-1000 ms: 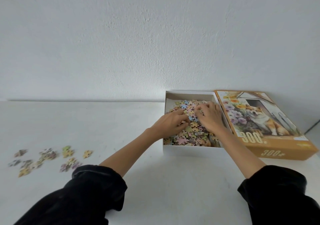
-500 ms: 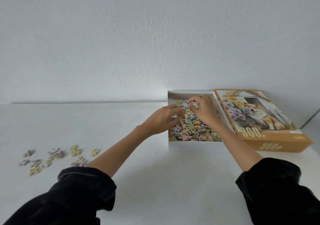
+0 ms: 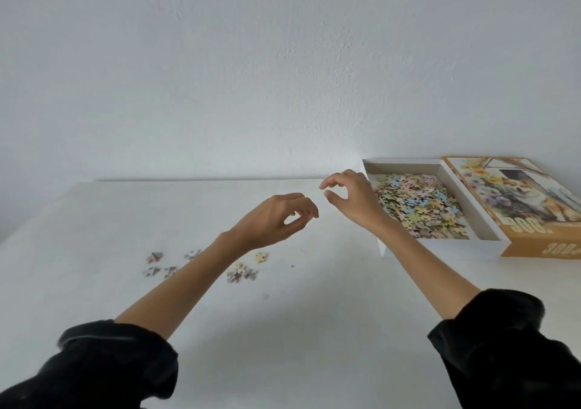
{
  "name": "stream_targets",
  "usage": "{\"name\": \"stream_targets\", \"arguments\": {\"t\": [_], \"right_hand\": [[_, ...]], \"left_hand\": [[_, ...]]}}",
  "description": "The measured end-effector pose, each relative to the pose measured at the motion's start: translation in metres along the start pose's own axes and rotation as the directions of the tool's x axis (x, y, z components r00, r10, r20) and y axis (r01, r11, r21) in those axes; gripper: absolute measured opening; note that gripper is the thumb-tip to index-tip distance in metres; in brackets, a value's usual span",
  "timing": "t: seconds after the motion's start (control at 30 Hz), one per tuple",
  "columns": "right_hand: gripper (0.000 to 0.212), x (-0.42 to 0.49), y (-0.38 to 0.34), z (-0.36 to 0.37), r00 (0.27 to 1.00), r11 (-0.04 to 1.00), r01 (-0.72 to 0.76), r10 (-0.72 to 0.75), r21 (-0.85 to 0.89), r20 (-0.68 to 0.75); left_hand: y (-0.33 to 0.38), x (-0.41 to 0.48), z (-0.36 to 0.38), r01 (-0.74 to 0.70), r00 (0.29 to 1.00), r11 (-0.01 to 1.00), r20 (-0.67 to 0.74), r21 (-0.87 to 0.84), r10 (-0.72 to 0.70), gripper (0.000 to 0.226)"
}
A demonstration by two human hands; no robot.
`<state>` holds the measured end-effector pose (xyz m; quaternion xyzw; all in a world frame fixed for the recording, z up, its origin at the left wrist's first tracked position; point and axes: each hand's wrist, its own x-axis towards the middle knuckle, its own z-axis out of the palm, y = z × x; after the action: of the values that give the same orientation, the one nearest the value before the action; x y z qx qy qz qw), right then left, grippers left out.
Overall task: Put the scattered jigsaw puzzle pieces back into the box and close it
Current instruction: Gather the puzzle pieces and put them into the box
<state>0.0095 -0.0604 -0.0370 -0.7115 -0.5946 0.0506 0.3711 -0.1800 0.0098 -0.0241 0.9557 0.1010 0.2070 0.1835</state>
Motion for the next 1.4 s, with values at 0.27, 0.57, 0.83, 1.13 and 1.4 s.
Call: {"name": "stream_targets", "arguments": {"t": [0.27, 0.57, 0.83, 1.13, 1.4], "right_hand": [[0.018, -0.029, -0.078, 0.1, 0.994, 0.997, -0.031, 0.023, 0.072, 0.11], [0.032, -0.067, -0.081, 0.155, 0.995, 0.999, 0.022, -0.019, -0.03, 0.1], [0.035, -0.072, -0.068, 0.136, 0.976, 0.998, 0.056, -0.058, 0.012, 0.209], [0.033, -0.069, -0.06, 0.136, 0.994, 0.99, 0.108, -0.105, -0.086, 0.042], [0.018, -0.069, -0.056, 0.131, 0.995, 0.999, 0.044, -0.043, -0.007, 0.095]], "left_hand": [[-0.064, -0.098, -0.043, 0.092, 0.996, 0.993, -0.003, 0.07, -0.092, 0.016], [-0.144, -0.213, -0.052, 0.322, 0.947, 0.94, -0.03, 0.108, -0.321, 0.049], [-0.155, -0.227, -0.056, 0.35, 0.933, 0.928, -0.036, -0.124, -0.357, 0.045], [-0.172, -0.234, -0.065, 0.379, 0.904, 0.914, -0.153, -0.142, -0.398, 0.025], [-0.174, -0.231, -0.067, 0.393, 0.894, 0.909, -0.174, -0.14, -0.413, 0.021]]}}
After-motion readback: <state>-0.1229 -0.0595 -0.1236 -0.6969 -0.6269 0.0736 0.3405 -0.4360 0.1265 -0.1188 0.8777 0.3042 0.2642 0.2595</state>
